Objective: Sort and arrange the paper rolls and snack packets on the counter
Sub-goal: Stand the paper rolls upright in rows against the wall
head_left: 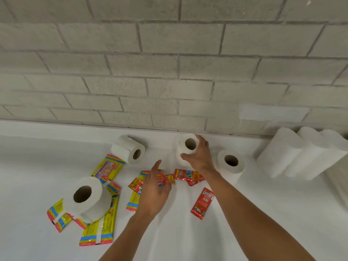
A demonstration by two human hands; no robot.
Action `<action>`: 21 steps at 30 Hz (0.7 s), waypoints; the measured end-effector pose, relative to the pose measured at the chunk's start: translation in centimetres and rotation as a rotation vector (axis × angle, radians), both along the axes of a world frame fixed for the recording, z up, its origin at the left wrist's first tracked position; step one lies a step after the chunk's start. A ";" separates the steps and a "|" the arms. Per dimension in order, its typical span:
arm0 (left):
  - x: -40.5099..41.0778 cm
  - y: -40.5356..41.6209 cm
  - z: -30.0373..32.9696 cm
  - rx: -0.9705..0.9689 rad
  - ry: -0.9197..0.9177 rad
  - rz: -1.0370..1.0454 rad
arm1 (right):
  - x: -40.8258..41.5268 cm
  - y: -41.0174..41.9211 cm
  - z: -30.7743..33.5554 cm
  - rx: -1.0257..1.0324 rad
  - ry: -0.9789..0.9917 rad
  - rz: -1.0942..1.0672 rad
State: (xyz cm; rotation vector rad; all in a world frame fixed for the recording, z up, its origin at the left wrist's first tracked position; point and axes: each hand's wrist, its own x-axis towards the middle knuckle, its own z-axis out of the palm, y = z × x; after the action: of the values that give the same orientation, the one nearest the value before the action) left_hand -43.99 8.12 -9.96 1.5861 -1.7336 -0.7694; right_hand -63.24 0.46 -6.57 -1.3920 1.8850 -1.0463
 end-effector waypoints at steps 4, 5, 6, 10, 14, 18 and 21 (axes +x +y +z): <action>1.2 -0.1 -0.3 0.004 -0.012 -0.012 | 0.8 0.0 -0.9 0.061 0.018 -0.044; 1.4 -0.2 -0.4 0.004 -0.016 -0.017 | 0.9 0.1 -1.1 0.064 0.020 -0.048; 1.6 -0.2 -0.5 0.007 -0.019 -0.023 | 1.0 0.2 -1.2 0.064 0.025 -0.051; 1.7 0.0 -0.6 0.026 -0.011 -0.033 | 1.2 0.5 -1.2 0.055 0.031 -0.058; 1.5 0.3 -0.5 0.027 -0.005 -0.048 | 1.4 1.2 -1.0 0.037 0.031 -0.049; 1.2 0.5 -0.2 0.026 0.007 -0.080 | 1.3 2.4 -0.6 0.067 0.036 -0.043; 1.1 0.7 0.1 0.015 0.027 -0.104 | 1.0 3.9 -0.1 0.107 0.068 -0.042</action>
State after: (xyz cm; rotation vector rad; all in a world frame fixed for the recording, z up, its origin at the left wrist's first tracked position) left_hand -42.93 8.78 -9.87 1.4979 -1.8064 -0.8523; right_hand -62.21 4.39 -6.62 -1.3481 1.9967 -0.9135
